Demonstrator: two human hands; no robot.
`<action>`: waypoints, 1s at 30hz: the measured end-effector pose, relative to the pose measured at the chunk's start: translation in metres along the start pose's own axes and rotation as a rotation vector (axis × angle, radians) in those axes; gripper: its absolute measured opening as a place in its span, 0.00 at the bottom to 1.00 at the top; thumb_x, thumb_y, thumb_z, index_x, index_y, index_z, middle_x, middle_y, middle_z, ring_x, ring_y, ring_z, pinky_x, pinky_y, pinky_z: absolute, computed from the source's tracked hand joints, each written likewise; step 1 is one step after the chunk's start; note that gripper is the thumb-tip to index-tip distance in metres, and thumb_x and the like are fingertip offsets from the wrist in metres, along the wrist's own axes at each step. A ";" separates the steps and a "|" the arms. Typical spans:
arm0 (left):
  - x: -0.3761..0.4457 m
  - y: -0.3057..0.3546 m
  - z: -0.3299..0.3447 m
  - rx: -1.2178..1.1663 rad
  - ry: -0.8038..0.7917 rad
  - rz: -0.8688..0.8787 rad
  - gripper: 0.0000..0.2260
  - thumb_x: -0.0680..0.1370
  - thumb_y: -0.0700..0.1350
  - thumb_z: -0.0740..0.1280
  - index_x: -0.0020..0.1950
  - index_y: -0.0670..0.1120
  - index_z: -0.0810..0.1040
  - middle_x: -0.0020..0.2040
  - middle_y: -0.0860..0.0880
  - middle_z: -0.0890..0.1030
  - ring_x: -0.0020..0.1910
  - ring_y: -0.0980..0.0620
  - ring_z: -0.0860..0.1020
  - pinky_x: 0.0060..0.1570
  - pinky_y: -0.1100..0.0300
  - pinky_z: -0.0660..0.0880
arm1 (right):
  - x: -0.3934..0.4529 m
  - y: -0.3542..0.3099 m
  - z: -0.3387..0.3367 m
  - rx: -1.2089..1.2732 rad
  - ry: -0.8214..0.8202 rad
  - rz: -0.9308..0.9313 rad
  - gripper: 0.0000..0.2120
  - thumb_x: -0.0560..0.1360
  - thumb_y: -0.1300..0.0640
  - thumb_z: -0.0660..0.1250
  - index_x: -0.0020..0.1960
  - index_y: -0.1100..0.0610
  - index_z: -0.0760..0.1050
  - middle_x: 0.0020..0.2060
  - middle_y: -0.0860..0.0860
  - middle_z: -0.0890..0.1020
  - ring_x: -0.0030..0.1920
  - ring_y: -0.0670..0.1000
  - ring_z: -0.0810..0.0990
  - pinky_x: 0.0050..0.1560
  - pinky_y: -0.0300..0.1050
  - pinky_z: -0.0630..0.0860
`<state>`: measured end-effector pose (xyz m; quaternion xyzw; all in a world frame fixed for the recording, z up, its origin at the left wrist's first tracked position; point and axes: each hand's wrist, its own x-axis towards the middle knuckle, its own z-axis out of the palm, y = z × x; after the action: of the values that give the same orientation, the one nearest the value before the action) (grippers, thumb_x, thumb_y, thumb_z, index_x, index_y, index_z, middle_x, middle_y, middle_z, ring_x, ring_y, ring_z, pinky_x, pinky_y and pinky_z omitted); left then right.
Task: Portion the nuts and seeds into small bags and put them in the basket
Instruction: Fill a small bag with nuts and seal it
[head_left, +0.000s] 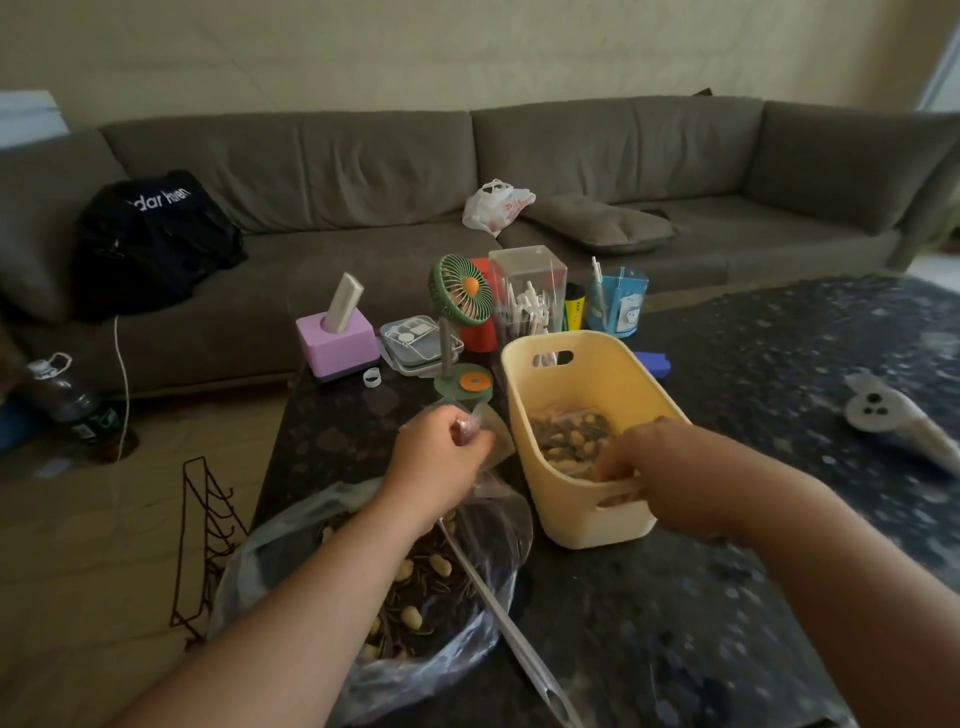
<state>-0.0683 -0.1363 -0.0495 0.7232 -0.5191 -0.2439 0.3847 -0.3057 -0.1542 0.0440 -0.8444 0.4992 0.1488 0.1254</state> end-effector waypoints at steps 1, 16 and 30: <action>0.002 0.003 0.003 0.029 0.010 0.007 0.08 0.82 0.54 0.70 0.47 0.52 0.82 0.42 0.51 0.84 0.43 0.51 0.83 0.41 0.53 0.79 | 0.002 0.000 0.001 0.000 0.009 0.004 0.30 0.79 0.66 0.67 0.72 0.37 0.74 0.60 0.45 0.73 0.55 0.47 0.73 0.58 0.42 0.74; -0.001 0.009 -0.051 -0.292 -0.144 -0.124 0.13 0.84 0.51 0.69 0.69 0.54 0.81 0.54 0.54 0.84 0.46 0.57 0.80 0.49 0.55 0.78 | 0.008 -0.032 -0.006 0.548 0.638 -0.347 0.09 0.77 0.49 0.74 0.56 0.38 0.81 0.56 0.37 0.79 0.55 0.39 0.79 0.54 0.38 0.81; -0.078 -0.043 -0.101 -0.666 -0.126 0.064 0.30 0.68 0.26 0.79 0.57 0.59 0.86 0.54 0.49 0.80 0.50 0.54 0.81 0.53 0.51 0.84 | 0.035 -0.137 0.044 1.730 -0.184 -0.179 0.20 0.78 0.66 0.72 0.69 0.58 0.75 0.56 0.64 0.85 0.50 0.59 0.86 0.51 0.52 0.84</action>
<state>0.0053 -0.0255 -0.0286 0.5247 -0.4560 -0.4321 0.5746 -0.1744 -0.1023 -0.0014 -0.4738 0.3567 -0.2251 0.7731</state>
